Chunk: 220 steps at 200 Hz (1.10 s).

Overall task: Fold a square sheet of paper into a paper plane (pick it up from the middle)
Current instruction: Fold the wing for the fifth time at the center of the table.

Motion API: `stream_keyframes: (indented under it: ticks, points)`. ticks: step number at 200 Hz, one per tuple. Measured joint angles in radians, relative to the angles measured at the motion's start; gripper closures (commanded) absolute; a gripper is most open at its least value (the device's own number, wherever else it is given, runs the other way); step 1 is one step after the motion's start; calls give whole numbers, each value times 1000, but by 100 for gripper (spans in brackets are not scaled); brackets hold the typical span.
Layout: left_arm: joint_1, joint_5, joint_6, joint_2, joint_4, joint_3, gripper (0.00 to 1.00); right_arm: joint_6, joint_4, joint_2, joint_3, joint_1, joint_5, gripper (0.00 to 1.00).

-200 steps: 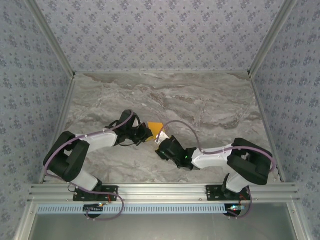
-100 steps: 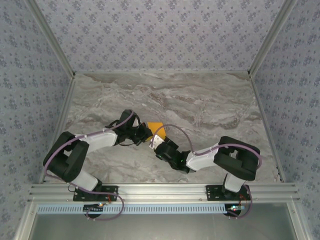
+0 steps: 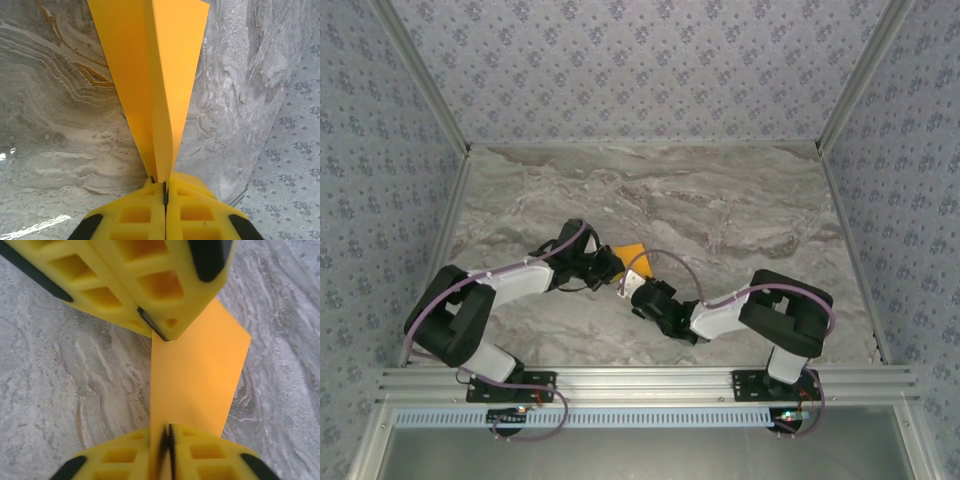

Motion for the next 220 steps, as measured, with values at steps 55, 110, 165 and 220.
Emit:
stream_keyframes:
  ticks: [55,110,165,220]
  points:
    - [108,-5,64,-118,-107,15,53,95,-29,-54,-15,-85,-184,92]
    - [145,-23,107,-233,-126,-8,48,237,-31,-101,-47,-207,-452,94]
    - [84,-24,99,-245,-10,-173,50,362,-15,-101,-53,-267,-631,97]
    - [10,-34,75,-243,156,-251,56,493,64,-82,-63,-316,-764,99]
